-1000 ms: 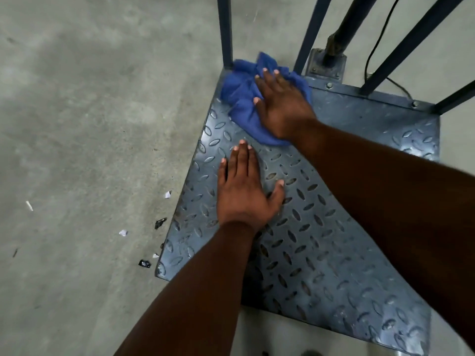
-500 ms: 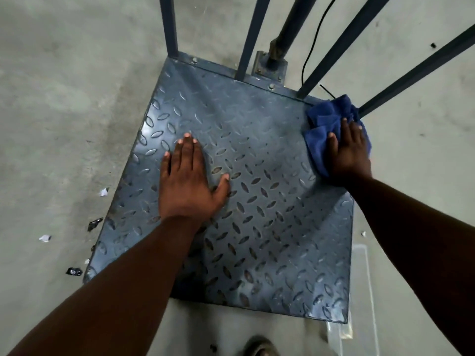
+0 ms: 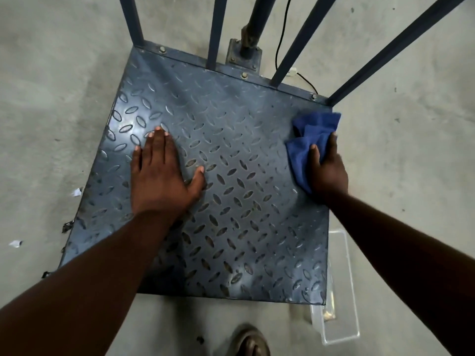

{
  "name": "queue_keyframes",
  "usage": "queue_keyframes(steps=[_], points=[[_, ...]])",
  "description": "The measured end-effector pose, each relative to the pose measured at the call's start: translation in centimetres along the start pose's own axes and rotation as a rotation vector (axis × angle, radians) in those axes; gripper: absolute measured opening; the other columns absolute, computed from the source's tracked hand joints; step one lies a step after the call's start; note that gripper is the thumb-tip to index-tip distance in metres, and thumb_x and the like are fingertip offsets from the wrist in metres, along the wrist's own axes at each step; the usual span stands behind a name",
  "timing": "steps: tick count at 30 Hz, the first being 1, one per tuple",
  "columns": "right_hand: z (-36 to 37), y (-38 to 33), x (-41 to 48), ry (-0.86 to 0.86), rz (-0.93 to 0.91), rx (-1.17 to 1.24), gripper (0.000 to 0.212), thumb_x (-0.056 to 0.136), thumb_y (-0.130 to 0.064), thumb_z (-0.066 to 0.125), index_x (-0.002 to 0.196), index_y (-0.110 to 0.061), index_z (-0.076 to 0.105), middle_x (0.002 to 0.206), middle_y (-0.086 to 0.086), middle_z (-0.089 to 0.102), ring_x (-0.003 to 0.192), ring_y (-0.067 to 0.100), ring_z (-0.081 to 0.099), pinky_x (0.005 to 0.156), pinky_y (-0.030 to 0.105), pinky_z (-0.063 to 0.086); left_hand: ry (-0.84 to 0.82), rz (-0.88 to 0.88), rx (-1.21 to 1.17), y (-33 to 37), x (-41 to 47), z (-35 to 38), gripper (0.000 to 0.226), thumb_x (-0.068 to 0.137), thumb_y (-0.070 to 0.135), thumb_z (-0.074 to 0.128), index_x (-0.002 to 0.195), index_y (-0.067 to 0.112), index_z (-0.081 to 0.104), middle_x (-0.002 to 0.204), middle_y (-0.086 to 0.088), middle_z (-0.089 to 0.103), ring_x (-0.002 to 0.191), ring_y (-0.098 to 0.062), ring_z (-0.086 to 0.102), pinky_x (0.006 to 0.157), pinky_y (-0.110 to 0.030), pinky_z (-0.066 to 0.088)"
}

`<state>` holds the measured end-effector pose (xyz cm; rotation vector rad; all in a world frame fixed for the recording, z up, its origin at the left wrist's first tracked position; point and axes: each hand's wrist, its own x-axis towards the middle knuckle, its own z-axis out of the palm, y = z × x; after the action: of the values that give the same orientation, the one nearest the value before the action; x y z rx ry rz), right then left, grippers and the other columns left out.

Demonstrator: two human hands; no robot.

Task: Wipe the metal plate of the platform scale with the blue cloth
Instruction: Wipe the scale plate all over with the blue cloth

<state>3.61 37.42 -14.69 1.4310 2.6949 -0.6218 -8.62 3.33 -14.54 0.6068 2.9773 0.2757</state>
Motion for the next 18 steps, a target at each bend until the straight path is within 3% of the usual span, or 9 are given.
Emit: queue_keyframes(steps=[5, 9, 11, 15, 18], points=[[-0.3, 5.0, -12.2, -0.143, -0.087, 0.030, 0.078, 0.099, -0.062, 0.035, 0.165, -0.037, 0.004, 0.146, 0.020, 0.046, 0.112, 0.045, 0.060, 0.079, 0.040, 0.045, -0.010, -0.011, 0.016, 0.0, 0.0, 0.0, 0.098, 0.100, 0.072, 0.033, 0.168, 0.003, 0.018, 0.177, -0.018, 0.015, 0.164, -0.032, 0.014, 0.133, -0.051, 0.010], [0.0, 8.5, -19.3, -0.244, -0.100, 0.050, 0.069, 0.097, -0.067, 0.031, 0.154, -0.062, -0.007, 0.160, 0.006, 0.029, 0.131, 0.034, 0.049, 0.090, 0.038, 0.046, -0.007, -0.010, 0.022, 0.0, -0.1, 0.1, 0.099, 0.099, 0.073, 0.032, 0.168, 0.002, 0.020, 0.177, -0.018, 0.016, 0.164, -0.033, 0.015, 0.133, -0.051, 0.009], [-0.1, 8.7, -18.9, -0.228, -0.114, 0.037, 0.068, 0.095, -0.072, 0.030, 0.146, -0.071, -0.014, 0.159, 0.005, 0.029, 0.133, 0.032, 0.049, 0.088, 0.035, 0.044, 0.003, -0.018, 0.010, 0.0, 0.1, 0.2, 0.099, 0.098, 0.072, 0.033, 0.167, 0.002, 0.022, 0.176, -0.018, 0.017, 0.163, -0.033, 0.016, 0.133, -0.050, 0.009], [-0.4, 6.8, -13.8, -0.216, -0.128, 0.030, 0.077, 0.100, -0.063, 0.037, 0.163, -0.042, -0.002, 0.154, 0.015, 0.039, 0.119, 0.040, 0.058, 0.080, 0.032, 0.040, 0.017, -0.017, -0.001, 0.0, 0.2, 0.7, 0.100, 0.097, 0.072, 0.034, 0.167, 0.002, 0.023, 0.176, -0.018, 0.018, 0.163, -0.033, 0.017, 0.133, -0.052, 0.011], [-0.1, 4.1, -6.5, -0.085, -0.131, 0.022, 0.074, 0.105, -0.047, 0.045, 0.166, -0.028, 0.009, 0.149, 0.023, 0.044, 0.117, 0.046, 0.058, 0.078, 0.038, 0.044, 0.031, -0.002, -0.003, 0.0, 0.1, 0.9, 0.099, 0.097, 0.072, 0.033, 0.166, 0.002, 0.022, 0.175, -0.019, 0.018, 0.163, -0.035, 0.018, 0.132, -0.053, 0.011]])
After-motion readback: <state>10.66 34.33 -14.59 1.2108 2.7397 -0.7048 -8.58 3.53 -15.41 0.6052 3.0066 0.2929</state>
